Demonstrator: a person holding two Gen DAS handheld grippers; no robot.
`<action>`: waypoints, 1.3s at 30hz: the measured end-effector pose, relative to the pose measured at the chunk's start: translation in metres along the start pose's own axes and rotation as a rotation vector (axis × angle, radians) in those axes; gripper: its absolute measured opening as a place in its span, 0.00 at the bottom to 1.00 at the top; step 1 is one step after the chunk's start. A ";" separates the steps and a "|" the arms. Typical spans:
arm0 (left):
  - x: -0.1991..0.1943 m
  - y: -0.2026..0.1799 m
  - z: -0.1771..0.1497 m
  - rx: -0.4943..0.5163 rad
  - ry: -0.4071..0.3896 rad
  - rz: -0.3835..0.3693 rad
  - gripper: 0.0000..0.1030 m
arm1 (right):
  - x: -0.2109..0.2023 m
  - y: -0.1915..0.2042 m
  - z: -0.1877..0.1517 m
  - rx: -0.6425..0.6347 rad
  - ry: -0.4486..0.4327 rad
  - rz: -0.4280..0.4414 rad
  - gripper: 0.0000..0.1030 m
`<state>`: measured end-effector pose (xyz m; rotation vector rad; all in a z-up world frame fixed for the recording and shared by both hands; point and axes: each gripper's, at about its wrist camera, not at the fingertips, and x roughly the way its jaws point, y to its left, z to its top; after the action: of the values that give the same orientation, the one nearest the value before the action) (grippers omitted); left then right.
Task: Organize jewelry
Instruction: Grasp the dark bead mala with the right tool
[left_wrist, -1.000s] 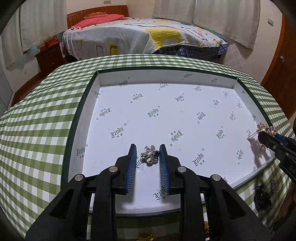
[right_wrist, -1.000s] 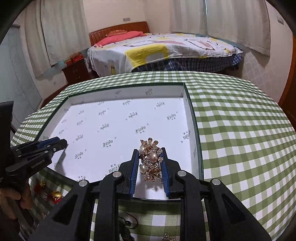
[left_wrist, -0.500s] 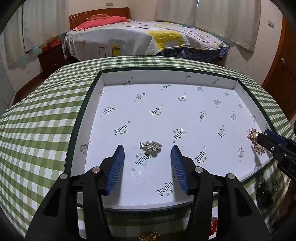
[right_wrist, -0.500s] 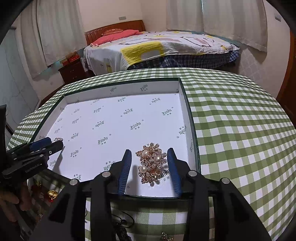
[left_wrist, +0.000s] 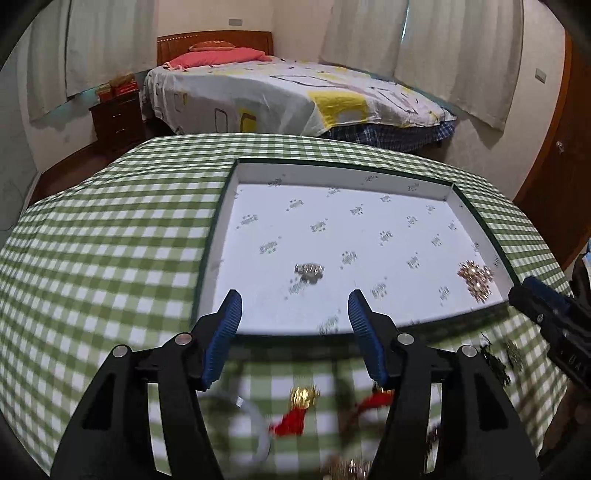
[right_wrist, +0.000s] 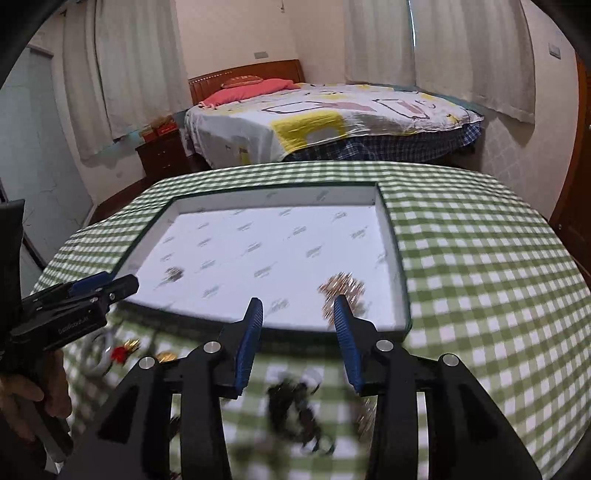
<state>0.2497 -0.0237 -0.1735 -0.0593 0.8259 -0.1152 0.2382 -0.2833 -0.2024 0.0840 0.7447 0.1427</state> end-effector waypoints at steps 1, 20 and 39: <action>-0.007 0.001 -0.005 -0.001 -0.003 0.008 0.57 | -0.004 0.003 -0.005 -0.001 0.003 0.006 0.39; -0.084 0.047 -0.078 -0.071 0.016 0.124 0.57 | -0.026 0.057 -0.069 -0.083 0.106 0.089 0.39; -0.084 0.076 -0.100 -0.130 0.068 0.159 0.57 | -0.003 0.083 -0.089 -0.159 0.165 0.042 0.69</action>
<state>0.1256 0.0619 -0.1869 -0.1125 0.9022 0.0868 0.1670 -0.2000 -0.2548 -0.0642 0.8943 0.2502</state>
